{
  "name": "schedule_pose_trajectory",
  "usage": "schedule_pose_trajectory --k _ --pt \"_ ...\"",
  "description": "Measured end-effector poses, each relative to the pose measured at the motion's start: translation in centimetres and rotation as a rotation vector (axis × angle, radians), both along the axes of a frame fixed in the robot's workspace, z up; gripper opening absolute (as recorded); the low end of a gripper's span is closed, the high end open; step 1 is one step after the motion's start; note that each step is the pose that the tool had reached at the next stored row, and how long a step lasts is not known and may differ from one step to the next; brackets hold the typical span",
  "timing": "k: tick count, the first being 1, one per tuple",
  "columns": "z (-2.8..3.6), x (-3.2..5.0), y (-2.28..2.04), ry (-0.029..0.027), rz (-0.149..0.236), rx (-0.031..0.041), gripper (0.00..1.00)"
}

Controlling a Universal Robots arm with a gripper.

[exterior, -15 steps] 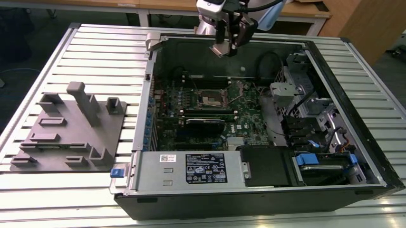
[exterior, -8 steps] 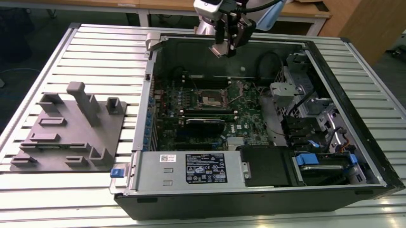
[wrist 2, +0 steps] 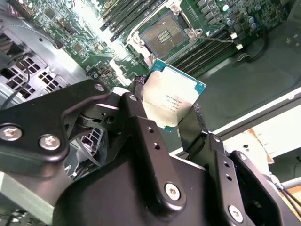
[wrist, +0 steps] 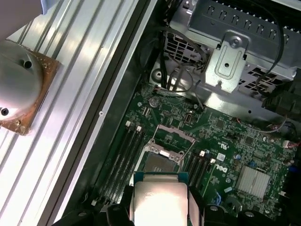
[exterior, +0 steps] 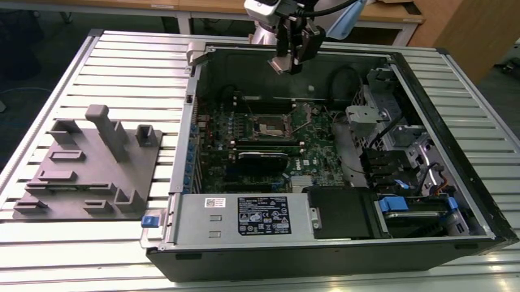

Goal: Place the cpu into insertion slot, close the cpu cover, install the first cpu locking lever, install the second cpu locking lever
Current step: 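Place the cpu into insertion slot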

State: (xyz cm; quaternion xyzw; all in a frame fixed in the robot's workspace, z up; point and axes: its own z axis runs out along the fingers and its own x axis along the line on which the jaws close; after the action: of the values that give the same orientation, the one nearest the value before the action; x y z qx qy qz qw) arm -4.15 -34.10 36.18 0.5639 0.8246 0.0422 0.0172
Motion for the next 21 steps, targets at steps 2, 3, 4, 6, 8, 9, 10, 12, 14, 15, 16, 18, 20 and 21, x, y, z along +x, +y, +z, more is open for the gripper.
schedule_pose_trajectory --k 2,3,4,6,8,9,10,12,14,15,16,18,20,21 --pt "0.00 0.00 0.00 -0.0001 -0.002 0.0000 0.54" --pt "-0.01 0.00 0.00 -0.0001 -0.007 0.0000 0.54" --pt "-0.01 0.00 0.00 -0.0001 -0.011 0.0000 0.54" --pt "0.00 0.00 0.00 -0.0001 -0.011 0.0000 0.54" --pt "-0.01 0.00 0.00 -0.0001 -0.011 0.0000 0.54" --pt "0.00 0.00 0.00 -0.0001 -0.012 0.0000 0.54" --pt "0.00 0.00 0.00 -0.0001 -0.012 0.0000 0.54" --pt "-0.01 0.00 0.00 -0.0001 -0.012 0.0000 0.54" --pt "-0.01 0.00 0.00 -0.0001 -0.013 0.0000 0.54" --pt "-0.06 0.00 0.01 -0.0001 -0.014 0.0001 0.54" --pt "-0.12 0.00 0.01 -0.0001 -0.017 0.0000 0.54" --pt "-0.27 0.00 0.01 -0.0001 -0.036 0.0000 0.54" --pt "-0.43 0.00 0.00 0.0000 -0.070 0.0000 0.54" --pt "-0.55 0.00 0.00 -0.0001 -0.088 0.0001 0.54"
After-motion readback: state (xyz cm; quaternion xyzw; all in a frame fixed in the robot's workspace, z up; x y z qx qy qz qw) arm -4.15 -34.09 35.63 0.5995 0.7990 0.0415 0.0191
